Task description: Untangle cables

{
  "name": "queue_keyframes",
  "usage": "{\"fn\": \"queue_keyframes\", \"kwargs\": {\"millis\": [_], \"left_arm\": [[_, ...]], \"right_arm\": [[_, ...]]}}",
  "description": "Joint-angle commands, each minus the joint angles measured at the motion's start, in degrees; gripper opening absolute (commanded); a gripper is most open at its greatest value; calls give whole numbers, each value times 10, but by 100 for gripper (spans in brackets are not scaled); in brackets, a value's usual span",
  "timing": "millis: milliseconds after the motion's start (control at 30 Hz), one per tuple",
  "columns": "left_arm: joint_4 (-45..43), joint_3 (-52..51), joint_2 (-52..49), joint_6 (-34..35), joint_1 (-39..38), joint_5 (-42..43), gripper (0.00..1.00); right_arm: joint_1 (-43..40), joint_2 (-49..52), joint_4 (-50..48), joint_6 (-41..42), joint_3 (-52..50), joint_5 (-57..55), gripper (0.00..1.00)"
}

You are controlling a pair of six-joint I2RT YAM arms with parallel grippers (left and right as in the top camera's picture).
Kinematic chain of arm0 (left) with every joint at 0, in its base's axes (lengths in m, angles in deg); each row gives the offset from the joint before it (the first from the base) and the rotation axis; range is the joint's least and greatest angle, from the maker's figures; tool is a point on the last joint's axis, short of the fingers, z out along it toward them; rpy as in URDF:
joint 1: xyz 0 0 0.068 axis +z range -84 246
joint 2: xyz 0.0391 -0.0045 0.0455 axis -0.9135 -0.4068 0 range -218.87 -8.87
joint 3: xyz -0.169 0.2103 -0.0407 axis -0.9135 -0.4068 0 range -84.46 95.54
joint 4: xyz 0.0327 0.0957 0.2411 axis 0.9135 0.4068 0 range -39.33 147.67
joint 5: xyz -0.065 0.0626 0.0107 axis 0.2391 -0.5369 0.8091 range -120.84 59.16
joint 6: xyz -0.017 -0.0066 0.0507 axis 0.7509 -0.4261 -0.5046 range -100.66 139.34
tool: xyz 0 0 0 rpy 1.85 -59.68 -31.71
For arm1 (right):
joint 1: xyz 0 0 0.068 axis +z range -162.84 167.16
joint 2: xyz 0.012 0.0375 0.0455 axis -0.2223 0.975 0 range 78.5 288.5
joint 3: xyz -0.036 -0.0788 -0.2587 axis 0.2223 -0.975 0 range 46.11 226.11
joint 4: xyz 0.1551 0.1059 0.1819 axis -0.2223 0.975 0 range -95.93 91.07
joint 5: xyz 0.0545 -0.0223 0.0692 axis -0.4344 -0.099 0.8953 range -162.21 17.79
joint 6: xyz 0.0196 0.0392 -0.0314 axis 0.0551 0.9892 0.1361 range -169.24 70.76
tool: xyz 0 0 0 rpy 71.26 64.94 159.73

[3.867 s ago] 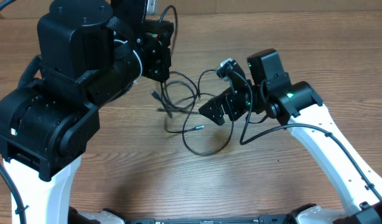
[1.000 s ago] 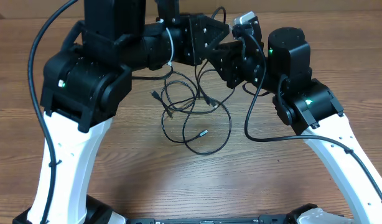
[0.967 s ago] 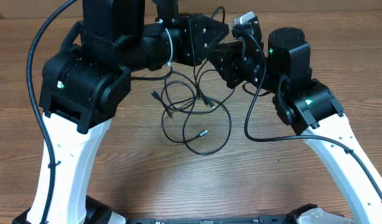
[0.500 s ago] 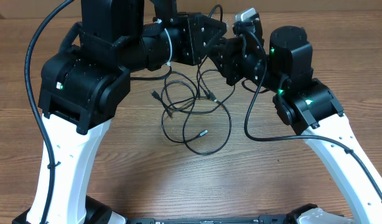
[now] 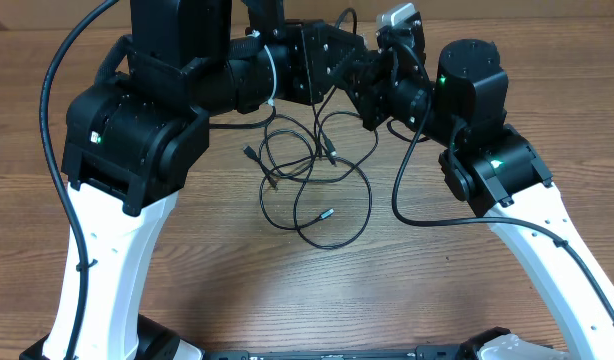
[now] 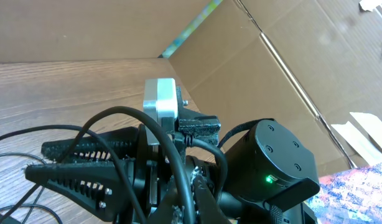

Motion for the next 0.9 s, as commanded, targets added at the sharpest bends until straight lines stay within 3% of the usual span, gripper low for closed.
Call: {"fn": "queue_keyframes", "kwargs": {"millis": [0,267,567,800,867], "left_arm": [[-2,5,10,-5,-3,-3,4],[-2,5,10,-6,-3,-3,4],[0,5,10,-17,-3,-24,4],[18,5,10,-34,-3,-99,4],[24,5,10,-34,-3,-120,9]], "right_arm": [[0,-5,-6,0,14,-20,18],[0,-5,-26,0,14,-29,4],[0,-5,-34,0,14,-51,4],[0,-5,-16,0,14,-129,4],[0,-5,-8,0,14,-157,4]]}}
